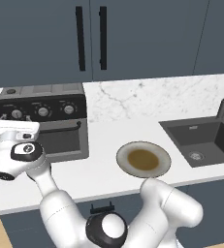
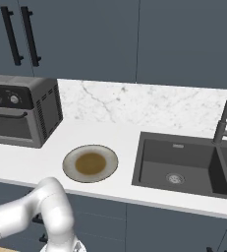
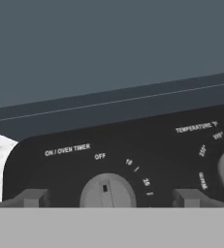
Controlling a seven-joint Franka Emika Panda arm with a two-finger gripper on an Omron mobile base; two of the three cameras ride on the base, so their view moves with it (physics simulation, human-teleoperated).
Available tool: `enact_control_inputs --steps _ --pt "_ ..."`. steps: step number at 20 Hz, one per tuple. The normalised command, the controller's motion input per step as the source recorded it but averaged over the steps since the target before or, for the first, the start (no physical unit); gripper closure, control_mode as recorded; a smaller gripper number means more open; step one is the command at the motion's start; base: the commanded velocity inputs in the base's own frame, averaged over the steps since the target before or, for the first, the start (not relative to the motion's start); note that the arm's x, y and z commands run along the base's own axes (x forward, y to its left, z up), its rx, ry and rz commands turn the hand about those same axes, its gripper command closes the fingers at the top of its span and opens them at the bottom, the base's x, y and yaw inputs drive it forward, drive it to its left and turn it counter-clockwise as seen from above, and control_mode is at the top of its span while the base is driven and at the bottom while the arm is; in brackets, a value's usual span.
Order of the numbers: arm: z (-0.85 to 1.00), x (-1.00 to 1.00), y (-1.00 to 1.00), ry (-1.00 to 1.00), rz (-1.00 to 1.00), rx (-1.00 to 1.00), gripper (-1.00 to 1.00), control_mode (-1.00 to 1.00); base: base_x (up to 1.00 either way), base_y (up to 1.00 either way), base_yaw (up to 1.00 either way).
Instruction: Pick up the kebab skewer and baguette bread, and place them inside the toaster oven. Close the toaster oven door and start by setting the timer.
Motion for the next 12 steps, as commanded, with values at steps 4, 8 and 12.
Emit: enact_control_inputs --steps 4,8,12 --pt "0.00 0.20 0.26 0.00 0.05 0.00 -1.00 -1.00 0.00 0.00 0.00" --pt "-0.01 0.01 0.06 0.00 0.04 0.00 -1.00 -1.00 0.00 0.00 0.00" --pt "-0.04 0.00 0.00 0.00 0.01 0.00 -1.00 -1.00 0.00 0.00 0.00"
